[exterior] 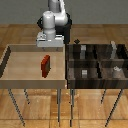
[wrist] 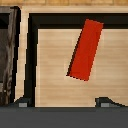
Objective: Place the box of cereal into the appropriate compartment.
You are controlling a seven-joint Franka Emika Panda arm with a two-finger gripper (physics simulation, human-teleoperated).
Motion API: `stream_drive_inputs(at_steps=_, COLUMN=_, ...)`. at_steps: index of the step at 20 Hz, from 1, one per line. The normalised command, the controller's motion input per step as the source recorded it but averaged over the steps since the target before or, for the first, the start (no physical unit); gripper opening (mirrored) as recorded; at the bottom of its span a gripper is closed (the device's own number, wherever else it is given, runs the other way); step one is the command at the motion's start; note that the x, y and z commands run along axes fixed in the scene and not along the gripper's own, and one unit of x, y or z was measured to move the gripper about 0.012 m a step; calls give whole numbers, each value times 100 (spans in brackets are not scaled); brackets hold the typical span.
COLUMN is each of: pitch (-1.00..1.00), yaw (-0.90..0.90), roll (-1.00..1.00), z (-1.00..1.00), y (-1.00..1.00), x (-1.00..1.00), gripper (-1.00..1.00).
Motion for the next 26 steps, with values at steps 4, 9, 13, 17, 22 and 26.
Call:
stream_drive_inputs(at_steps=4, pitch=0, yaw=0, roll=0, z=0, y=-25, x=0, gripper=100)
stream_drive_inputs(at_steps=9, pitch=0, yaw=0, roll=0, z=0, y=-20, x=40, gripper=100)
stream_drive_inputs(at_steps=13, pitch=0, yaw=0, roll=0, z=0, y=0, x=100, gripper=100)
stream_drive_inputs(at_steps=17, pitch=0, yaw=0, roll=0, z=0, y=-25, x=25, gripper=100)
stream_drive_inputs(at_steps=22, pitch=0, yaw=0, roll=0, z=0, y=0, x=-20, gripper=100)
stream_drive_inputs(at_steps=26, pitch=0, yaw=0, roll=0, z=-50, y=25, x=0, gripper=100)
